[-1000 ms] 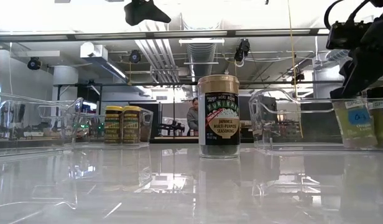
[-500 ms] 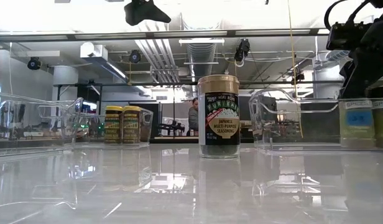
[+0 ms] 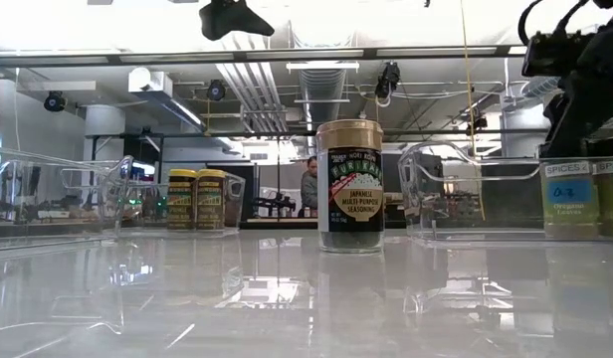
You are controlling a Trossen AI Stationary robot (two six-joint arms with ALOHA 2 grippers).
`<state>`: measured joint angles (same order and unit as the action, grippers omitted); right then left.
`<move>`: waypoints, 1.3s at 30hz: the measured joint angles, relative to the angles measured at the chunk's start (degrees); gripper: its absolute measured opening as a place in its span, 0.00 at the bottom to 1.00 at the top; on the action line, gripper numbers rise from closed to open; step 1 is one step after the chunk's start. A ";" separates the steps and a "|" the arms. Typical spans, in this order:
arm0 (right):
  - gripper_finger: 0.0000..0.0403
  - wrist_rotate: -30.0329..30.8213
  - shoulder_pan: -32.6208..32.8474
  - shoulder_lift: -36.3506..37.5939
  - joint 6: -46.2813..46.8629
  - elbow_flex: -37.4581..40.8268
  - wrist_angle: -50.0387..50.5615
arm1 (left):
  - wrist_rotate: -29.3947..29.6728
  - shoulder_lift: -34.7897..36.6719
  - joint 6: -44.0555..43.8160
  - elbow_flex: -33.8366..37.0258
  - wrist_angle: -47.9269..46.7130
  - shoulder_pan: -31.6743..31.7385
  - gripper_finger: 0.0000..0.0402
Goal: Sort spices by type
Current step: Put the black seasoning bottle into the middle right transparent bin
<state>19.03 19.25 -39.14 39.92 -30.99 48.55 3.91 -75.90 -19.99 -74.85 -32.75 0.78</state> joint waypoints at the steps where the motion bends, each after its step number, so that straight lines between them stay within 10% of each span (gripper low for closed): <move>1: 0.66 -0.01 0.00 -0.02 0.00 -0.54 0.33 | -0.01 0.00 0.02 0.00 0.02 0.00 0.69; 39: 0.61 -7.36 -11.15 -27.89 -4.00 -22.20 15.28 | 1.58 0.02 7.34 0.00 0.31 0.17 0.69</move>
<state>11.66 8.10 -67.03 35.92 -53.20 63.82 5.49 -75.88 -12.65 -74.85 -32.44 0.95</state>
